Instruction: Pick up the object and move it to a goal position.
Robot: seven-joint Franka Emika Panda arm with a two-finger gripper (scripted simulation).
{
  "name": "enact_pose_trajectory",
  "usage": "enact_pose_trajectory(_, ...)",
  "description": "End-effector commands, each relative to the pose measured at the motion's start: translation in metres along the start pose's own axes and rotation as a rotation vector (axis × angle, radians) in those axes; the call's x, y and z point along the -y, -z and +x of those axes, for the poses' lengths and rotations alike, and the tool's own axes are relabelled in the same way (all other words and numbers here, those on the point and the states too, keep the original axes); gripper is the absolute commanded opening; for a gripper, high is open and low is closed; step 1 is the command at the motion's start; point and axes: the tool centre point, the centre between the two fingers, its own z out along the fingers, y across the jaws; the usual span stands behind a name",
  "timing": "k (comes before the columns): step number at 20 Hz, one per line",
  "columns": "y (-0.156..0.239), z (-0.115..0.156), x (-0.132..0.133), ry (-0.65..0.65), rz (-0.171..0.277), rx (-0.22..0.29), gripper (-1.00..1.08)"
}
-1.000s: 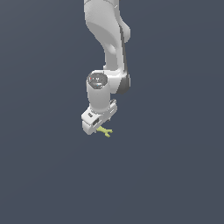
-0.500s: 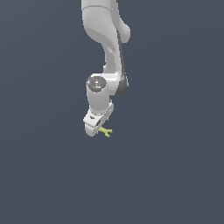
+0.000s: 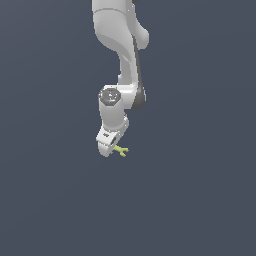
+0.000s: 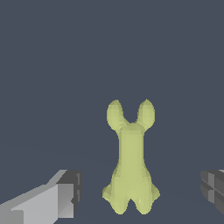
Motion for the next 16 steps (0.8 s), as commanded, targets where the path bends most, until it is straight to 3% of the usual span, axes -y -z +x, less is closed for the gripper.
enact_pose_trajectory(1, -0.001, 0.000, 0.000, 0.000, 0.000, 0.000, 1.00)
enact_pose_trajectory(16, -0.050, 0.000, 0.000, 0.005, 0.000, 0.000, 1.00)
